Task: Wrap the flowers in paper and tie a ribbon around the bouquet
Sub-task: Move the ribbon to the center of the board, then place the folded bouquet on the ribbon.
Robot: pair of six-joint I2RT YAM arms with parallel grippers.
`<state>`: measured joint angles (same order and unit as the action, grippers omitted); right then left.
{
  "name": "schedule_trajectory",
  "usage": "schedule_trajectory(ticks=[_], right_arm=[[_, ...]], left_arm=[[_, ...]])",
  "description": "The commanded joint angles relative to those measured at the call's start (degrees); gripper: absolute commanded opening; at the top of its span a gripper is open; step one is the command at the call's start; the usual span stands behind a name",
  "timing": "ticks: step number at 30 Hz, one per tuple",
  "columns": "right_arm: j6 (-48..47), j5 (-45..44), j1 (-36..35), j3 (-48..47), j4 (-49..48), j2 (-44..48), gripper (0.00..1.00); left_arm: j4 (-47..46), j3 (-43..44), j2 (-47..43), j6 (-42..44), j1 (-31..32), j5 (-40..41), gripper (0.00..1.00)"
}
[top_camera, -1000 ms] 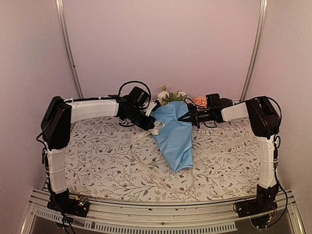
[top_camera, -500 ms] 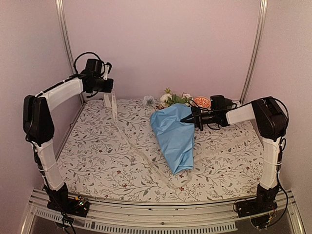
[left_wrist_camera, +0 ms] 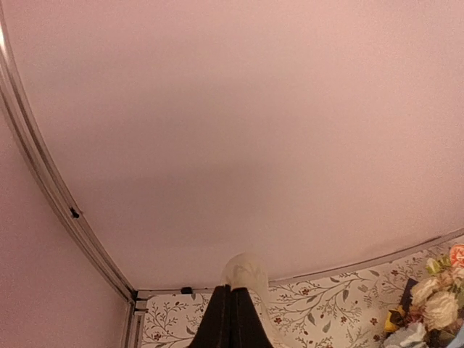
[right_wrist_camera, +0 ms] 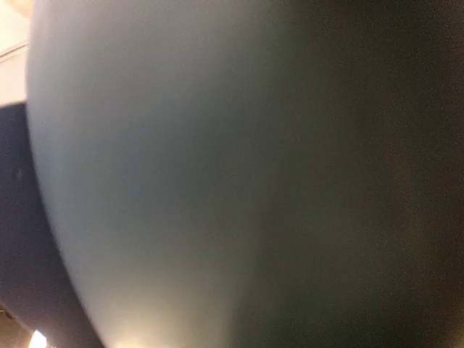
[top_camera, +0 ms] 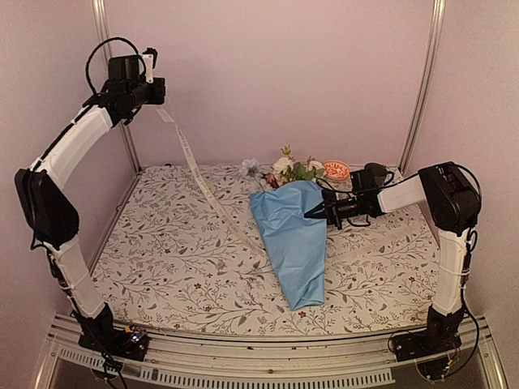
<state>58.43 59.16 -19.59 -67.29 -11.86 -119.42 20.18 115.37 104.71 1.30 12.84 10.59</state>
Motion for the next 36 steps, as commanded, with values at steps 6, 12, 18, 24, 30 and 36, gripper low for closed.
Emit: schedule_trajectory(ticks=[6,12,18,24,30,36], right_arm=[[-4.49,-2.42,-3.27,1.74,2.91,0.61,0.0],[-3.52,-5.8,-4.55,5.77,1.2,3.96,0.0],[-0.88,-10.82,-5.93,10.88,-1.38,7.6,0.05],[-2.75,-15.21,-5.81,10.93,2.54,8.83,0.26],[-6.55,-30.85,-5.62,12.66,12.82,18.9,0.51],[-14.58,-46.03,-0.18,12.16,29.72,28.47,0.65]], left_arm=[[-17.43,-30.31,-13.48,-8.54,19.68,-28.53,0.0],[-6.13,-19.0,8.23,-4.49,32.25,-33.95,0.0],[-2.42,-13.22,17.81,-5.94,34.91,-32.33,0.0],[4.09,-6.92,26.68,-6.07,35.96,-31.45,0.0],[11.07,-2.87,32.04,-5.65,36.03,-25.43,0.0],[10.38,-2.56,33.44,-5.89,36.03,-27.04,0.0]])
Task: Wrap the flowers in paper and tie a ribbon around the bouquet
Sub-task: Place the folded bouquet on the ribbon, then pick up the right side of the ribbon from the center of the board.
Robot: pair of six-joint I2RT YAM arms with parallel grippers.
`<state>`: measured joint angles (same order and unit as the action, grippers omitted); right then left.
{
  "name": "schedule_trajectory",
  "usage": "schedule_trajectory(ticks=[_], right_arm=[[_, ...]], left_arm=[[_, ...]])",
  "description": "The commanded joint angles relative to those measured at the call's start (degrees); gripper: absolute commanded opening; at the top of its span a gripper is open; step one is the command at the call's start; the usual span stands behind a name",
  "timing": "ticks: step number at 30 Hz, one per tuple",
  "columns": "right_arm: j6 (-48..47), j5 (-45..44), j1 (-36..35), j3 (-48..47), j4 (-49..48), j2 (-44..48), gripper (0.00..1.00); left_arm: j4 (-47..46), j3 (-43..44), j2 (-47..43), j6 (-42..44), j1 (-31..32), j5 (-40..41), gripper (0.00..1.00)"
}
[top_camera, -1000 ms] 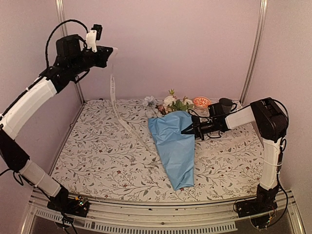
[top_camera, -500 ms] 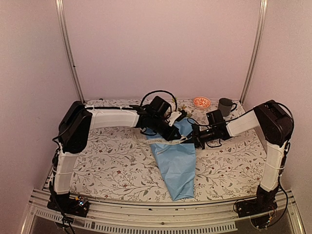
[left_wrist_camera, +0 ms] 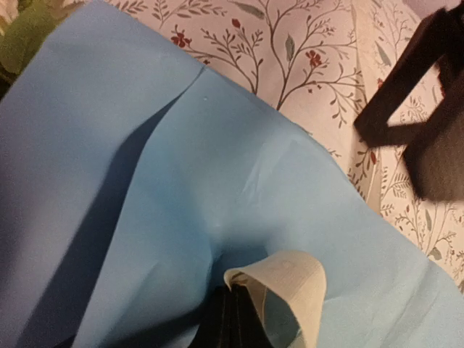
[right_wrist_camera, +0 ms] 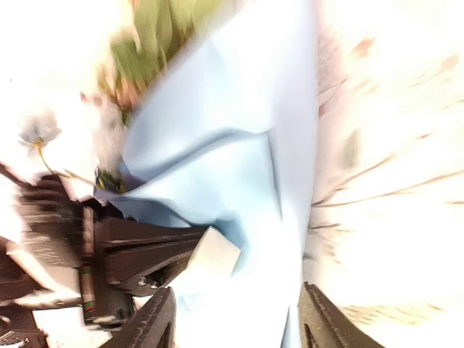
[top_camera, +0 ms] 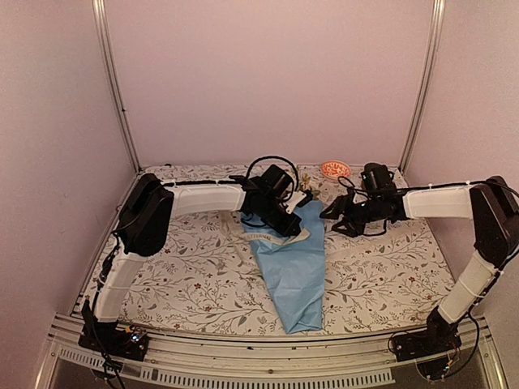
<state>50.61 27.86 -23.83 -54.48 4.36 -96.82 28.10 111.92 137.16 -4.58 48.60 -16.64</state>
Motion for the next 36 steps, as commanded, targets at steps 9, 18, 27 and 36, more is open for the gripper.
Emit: schedule_trajectory(ticks=[9,18,27,36], right_arm=[[-19.89,-28.9,27.32,-4.81,25.75,4.66,0.95],[-21.69,-31.12,30.42,-12.0,26.53,-9.69,0.94],[-22.86,-30.54,30.38,-5.6,23.95,-10.02,0.61],[-24.39,-24.3,30.5,-5.07,20.89,-9.01,0.0]], left_arm=[[1.92,0.71,0.83,0.8,0.32,-0.13,0.0],[1.52,0.76,0.83,1.33,0.36,-0.5,0.0],[1.52,0.85,0.65,1.9,0.36,-0.49,0.0],[2.16,0.61,0.06,2.08,0.38,0.36,0.0]])
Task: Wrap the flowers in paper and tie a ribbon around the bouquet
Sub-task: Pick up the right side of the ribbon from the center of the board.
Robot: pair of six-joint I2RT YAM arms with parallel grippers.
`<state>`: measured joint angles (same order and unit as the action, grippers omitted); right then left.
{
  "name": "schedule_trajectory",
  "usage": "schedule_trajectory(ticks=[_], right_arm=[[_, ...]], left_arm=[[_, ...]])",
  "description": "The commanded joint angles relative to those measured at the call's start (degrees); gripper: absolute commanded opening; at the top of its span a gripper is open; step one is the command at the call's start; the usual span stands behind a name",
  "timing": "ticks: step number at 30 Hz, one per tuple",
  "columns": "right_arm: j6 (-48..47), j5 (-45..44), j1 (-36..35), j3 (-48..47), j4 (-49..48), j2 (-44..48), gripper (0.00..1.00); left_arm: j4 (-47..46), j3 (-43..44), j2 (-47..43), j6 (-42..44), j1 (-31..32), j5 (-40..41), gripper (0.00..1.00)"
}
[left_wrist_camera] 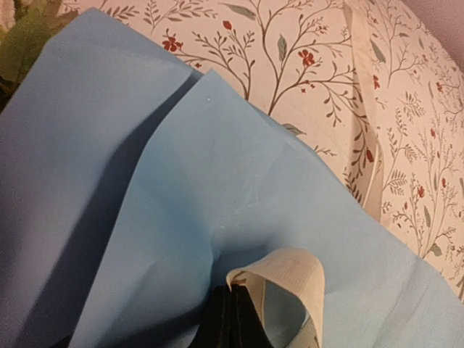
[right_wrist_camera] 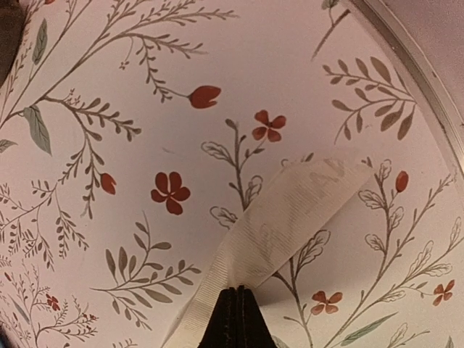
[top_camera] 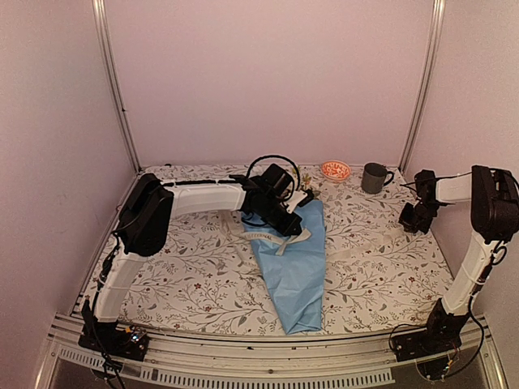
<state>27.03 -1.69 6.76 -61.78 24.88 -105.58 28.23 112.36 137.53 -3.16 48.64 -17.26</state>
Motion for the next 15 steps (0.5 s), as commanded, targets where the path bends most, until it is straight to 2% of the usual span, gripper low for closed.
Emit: schedule_trajectory(ticks=[1,7,9,10,11,12,13,15], right_arm=[[-1.17,5.74,-0.04,2.13,0.34,0.32,0.0],[-3.38,5.0,0.26,0.75,1.32,5.46,0.0],[-4.18,5.12,-0.19,-0.86,4.06,5.65,0.0],[-4.7,3.91,-1.27,-1.49,6.16,5.88,0.03],[-5.03,1.53,-2.78,-2.23,7.92,6.11,0.12],[-5.4,-1.68,-4.41,-2.94,9.84,6.37,0.28],[-5.65,-4.0,-5.9,-3.58,11.57,6.29,0.38],[-5.62,-5.77,-8.18,-4.34,14.75,6.22,0.5]], left_arm=[[2.01,0.09,-0.33,0.69,0.35,1.04,0.0],[2.11,-0.38,-0.45,0.83,0.34,1.33,0.0],[2.09,-0.38,-0.43,0.91,0.33,1.63,0.0],[2.09,-0.38,-0.43,0.89,0.36,1.71,0.0],[2.09,-0.38,-0.55,0.88,0.37,1.7,0.0],[2.09,-0.31,-0.54,0.83,0.37,1.77,0.0],[2.09,-0.29,-0.52,0.85,0.32,1.78,0.0],[2.09,-0.29,-0.48,0.81,0.34,1.87,0.0]])
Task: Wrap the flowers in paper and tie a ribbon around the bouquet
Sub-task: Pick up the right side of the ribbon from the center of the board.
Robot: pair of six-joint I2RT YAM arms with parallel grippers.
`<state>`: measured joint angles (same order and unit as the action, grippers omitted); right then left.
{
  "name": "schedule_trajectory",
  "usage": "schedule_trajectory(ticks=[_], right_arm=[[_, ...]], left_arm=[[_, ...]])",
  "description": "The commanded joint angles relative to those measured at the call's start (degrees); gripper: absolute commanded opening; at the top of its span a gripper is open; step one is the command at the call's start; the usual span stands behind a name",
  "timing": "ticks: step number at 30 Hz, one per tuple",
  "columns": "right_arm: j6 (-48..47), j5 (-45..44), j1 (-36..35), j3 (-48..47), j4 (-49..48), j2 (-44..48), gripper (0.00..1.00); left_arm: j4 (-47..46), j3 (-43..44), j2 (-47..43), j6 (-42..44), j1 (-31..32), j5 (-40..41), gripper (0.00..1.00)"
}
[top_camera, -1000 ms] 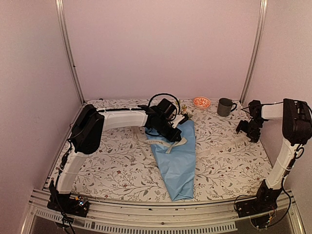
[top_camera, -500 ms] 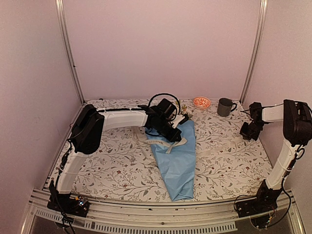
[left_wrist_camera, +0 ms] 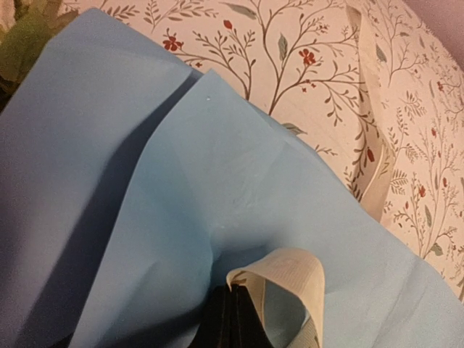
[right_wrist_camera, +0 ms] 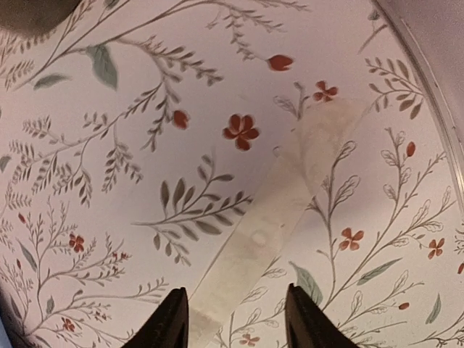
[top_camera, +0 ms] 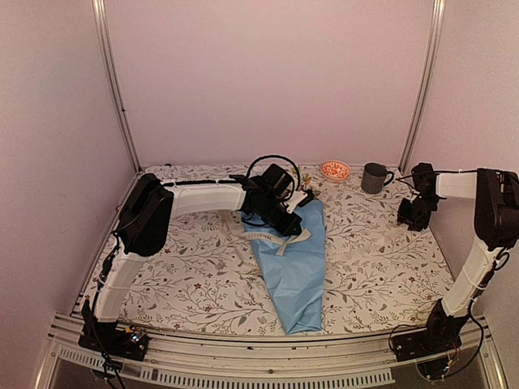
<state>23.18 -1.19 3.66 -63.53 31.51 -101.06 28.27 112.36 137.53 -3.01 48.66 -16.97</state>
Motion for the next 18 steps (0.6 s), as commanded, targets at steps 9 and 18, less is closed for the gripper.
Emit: schedule_trajectory(ticks=[9,18], right_arm=[[3.94,-0.3,-8.95,0.44,5.76,0.71,0.86],[3.38,-5.11,-10.52,1.26,7.31,-5.37,0.7]], left_arm=[[2.05,-0.06,-0.49,0.76,0.33,1.06,0.0],[2.05,-0.95,-0.97,1.09,0.3,1.15,0.0]])
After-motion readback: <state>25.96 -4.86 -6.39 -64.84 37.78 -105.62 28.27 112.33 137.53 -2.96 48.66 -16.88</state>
